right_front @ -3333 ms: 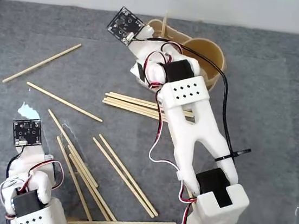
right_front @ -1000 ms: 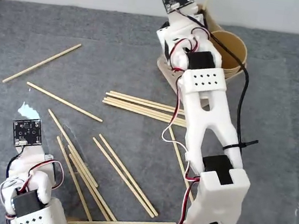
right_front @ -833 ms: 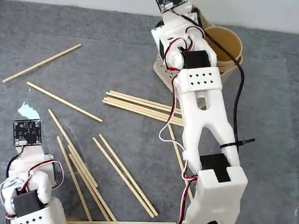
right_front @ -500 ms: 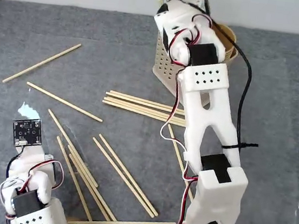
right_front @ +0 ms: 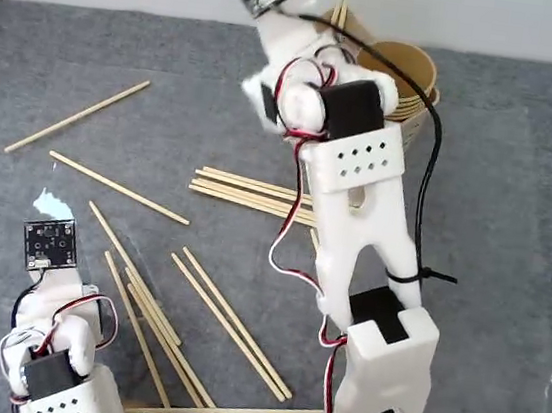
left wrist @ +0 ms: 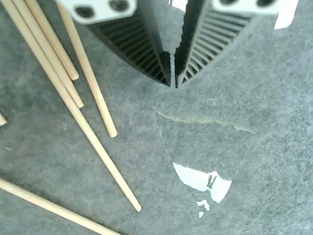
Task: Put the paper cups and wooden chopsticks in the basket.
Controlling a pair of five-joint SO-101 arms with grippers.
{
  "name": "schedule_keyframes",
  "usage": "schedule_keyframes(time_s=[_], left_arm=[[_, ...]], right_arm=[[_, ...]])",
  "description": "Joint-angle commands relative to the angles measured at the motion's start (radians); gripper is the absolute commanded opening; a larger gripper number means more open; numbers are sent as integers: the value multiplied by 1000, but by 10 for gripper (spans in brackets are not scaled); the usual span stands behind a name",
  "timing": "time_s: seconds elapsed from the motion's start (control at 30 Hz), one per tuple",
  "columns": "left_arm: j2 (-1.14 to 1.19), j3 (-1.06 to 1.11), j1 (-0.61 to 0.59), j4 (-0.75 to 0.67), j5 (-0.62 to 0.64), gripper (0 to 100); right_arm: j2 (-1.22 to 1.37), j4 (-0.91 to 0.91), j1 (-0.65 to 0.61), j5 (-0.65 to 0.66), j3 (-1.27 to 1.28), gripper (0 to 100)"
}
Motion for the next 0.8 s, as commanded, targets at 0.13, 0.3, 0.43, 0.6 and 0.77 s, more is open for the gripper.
schedule_keyframes(time_s=[0.13, 0.3, 0.43, 0.6, 0.77], left_arm=[[-17, -8, 5, 3, -3, 14], [-17, -8, 5, 3, -5, 14], [-17, -8, 5, 3, -3, 14], [-17, -8, 5, 3, -3, 14], [-17, -8, 5, 3, -3, 14]], right_arm=[[-30, 179, -19, -186, -66, 318], [-31, 182, -13, -287, -63, 314], [-82, 182, -13, -305, -23, 217], [-209, 180, -12, -305, 103, 108], [-369, 179, -13, -308, 302, 86]])
